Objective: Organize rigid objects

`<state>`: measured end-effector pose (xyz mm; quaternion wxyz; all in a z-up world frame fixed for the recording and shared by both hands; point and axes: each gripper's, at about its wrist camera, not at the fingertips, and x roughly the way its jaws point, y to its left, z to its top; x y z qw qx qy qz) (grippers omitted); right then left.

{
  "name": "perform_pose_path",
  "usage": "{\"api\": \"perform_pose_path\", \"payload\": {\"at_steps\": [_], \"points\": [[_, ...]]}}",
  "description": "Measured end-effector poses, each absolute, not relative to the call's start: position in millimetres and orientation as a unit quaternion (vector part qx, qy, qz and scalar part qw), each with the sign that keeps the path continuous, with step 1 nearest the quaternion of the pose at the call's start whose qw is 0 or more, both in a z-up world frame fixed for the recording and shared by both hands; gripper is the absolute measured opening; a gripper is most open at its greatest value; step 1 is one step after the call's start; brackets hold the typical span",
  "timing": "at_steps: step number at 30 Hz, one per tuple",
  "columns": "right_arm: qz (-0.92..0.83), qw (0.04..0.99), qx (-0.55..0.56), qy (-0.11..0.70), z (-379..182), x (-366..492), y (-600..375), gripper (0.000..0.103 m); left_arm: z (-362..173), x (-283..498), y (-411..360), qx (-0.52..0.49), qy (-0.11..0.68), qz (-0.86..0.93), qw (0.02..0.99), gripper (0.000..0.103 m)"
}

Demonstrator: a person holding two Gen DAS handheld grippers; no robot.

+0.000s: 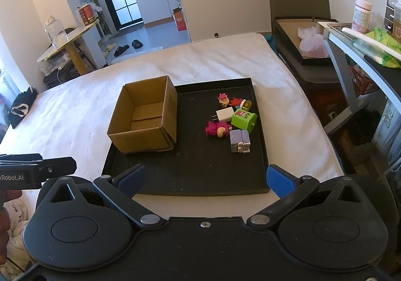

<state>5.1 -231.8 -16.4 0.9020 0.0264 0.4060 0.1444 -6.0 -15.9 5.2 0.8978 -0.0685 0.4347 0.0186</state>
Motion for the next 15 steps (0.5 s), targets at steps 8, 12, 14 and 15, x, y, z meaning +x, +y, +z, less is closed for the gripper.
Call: {"api": "perform_pose_path", "payload": {"at_steps": [8, 12, 14, 15], "points": [[0.145, 0.905, 0.024, 0.399, -8, 1, -233, 0.103, 7, -8, -18, -0.074, 0.438, 0.01, 0.896, 0.101], [0.142, 0.907, 0.021, 0.396, -5, 0, -233, 0.103, 9, -11, -20, -0.067, 0.443, 0.013, 0.894, 0.102], [0.142, 0.907, 0.021, 0.396, -5, 1, -233, 0.103, 10, -12, -21, -0.063, 0.443, 0.016, 0.894, 0.102], [0.143, 0.907, 0.021, 0.395, -5, 1, -233, 0.103, 10, -13, -21, -0.062, 0.442, 0.017, 0.895, 0.102]]}}
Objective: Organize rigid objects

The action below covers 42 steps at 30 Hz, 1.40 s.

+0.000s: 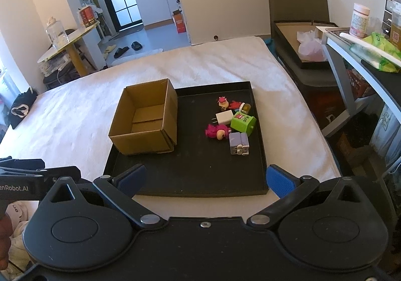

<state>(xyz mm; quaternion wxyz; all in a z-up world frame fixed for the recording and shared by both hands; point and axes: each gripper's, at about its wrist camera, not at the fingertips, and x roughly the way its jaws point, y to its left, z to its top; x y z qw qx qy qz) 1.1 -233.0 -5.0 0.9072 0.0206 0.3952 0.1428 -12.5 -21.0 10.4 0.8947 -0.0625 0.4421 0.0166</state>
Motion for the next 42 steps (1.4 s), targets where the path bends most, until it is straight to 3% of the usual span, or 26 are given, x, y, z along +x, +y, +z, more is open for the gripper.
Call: {"api": "perform_pose_path", "payload": {"at_steps": [42], "points": [[0.129, 0.908, 0.009, 0.399, -4.2, -0.5, -228.8, 0.103, 18.9, -21.6, -16.5, -0.073, 0.431, 0.015, 0.899, 0.102]]}}
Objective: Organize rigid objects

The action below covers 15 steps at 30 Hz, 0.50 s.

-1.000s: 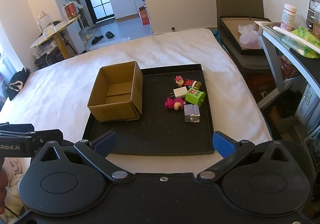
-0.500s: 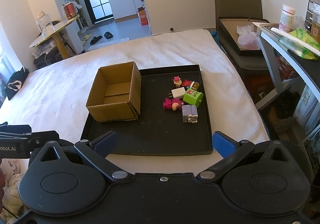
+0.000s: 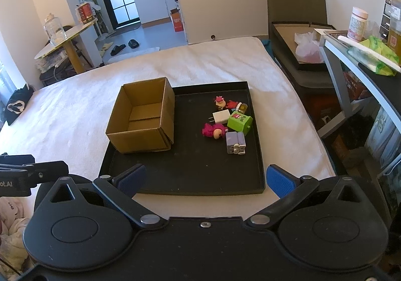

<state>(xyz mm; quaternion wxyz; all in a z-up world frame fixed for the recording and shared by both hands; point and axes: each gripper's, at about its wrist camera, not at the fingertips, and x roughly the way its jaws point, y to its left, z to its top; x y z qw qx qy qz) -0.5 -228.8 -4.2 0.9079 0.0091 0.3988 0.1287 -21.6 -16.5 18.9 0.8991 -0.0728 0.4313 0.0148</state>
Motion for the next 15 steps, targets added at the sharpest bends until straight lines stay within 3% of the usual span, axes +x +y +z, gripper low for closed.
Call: {"api": "perform_pose_path", "payload": {"at_steps": [15], "points": [[0.115, 0.908, 0.019, 0.402, -25, 27, -228, 0.103, 4, 1, 1, -0.076, 0.431, 0.039, 0.898, 0.1]]}}
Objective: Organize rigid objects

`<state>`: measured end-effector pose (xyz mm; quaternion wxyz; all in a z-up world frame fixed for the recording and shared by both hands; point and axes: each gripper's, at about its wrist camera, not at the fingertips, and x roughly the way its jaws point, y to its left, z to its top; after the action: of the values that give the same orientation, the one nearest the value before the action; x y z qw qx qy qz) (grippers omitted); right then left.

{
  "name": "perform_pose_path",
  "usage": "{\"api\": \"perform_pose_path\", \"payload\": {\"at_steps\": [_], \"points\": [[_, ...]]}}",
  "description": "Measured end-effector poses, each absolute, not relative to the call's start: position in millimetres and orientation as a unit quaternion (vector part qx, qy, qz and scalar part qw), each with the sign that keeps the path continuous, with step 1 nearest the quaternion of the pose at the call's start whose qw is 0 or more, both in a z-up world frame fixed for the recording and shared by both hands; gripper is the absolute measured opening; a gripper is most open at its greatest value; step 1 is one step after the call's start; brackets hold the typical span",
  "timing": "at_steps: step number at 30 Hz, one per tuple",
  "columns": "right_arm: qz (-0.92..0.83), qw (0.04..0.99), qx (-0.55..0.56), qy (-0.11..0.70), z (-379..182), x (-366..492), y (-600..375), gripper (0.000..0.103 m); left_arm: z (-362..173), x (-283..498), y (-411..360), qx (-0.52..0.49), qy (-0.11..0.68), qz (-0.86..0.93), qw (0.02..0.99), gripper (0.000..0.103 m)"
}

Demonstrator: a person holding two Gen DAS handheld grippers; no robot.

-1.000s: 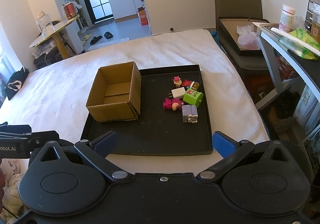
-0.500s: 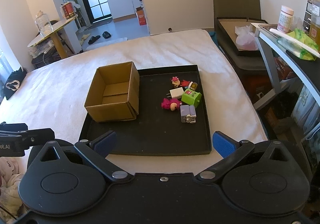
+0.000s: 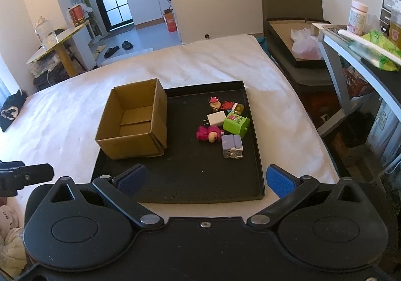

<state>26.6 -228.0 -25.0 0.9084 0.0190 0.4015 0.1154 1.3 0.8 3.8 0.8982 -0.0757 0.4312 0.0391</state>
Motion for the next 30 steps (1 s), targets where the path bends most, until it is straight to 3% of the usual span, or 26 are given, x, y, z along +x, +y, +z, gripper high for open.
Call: {"api": "perform_pose_path", "payload": {"at_steps": [22, 27, 30], "points": [[0.065, 0.906, 0.053, 0.415, -74, 95, -251, 0.101, -30, 66, 23, -0.096, 0.446, 0.098, 0.884, 0.099], [0.06, 0.898, 0.078, 0.428, -89, 114, -261, 0.094, -41, 81, 35, -0.102, 0.45, 0.122, 0.879, 0.093], [0.059, 0.892, 0.085, 0.44, -103, 126, -265, 0.091, -50, 90, 41, -0.11, 0.456, 0.132, 0.873, 0.084]]}}
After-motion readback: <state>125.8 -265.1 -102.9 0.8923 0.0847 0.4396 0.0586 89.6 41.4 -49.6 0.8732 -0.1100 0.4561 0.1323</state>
